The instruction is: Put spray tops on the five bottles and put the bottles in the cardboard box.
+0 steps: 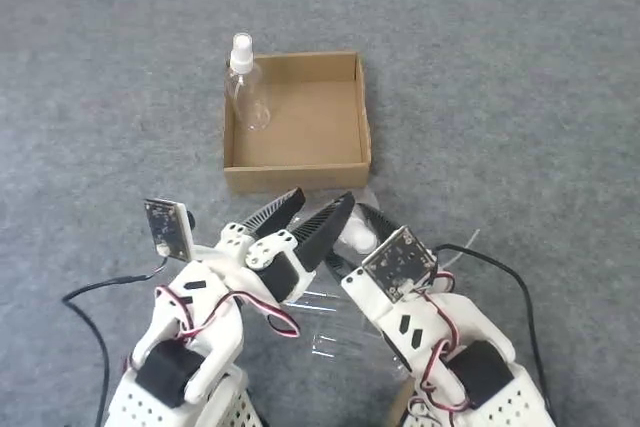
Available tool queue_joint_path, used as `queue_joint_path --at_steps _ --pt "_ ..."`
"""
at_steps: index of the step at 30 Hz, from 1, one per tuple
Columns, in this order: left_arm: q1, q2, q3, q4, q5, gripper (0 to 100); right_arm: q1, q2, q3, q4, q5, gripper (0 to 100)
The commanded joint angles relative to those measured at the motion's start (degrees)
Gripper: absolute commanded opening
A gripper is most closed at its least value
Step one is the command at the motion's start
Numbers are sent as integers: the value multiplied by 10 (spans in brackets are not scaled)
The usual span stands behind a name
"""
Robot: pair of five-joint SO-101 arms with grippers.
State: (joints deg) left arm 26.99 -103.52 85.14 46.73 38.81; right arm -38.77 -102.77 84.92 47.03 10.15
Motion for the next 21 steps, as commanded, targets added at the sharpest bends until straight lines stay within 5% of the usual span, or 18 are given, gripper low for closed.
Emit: queue_joint_path --at_steps 1,21 --pt "9 -7 -4 13 -11 246 15 -13 -17 -26 -4 6" --pt "30 -7 11 11 -25 246 15 -13 -18 -23 -5 6"
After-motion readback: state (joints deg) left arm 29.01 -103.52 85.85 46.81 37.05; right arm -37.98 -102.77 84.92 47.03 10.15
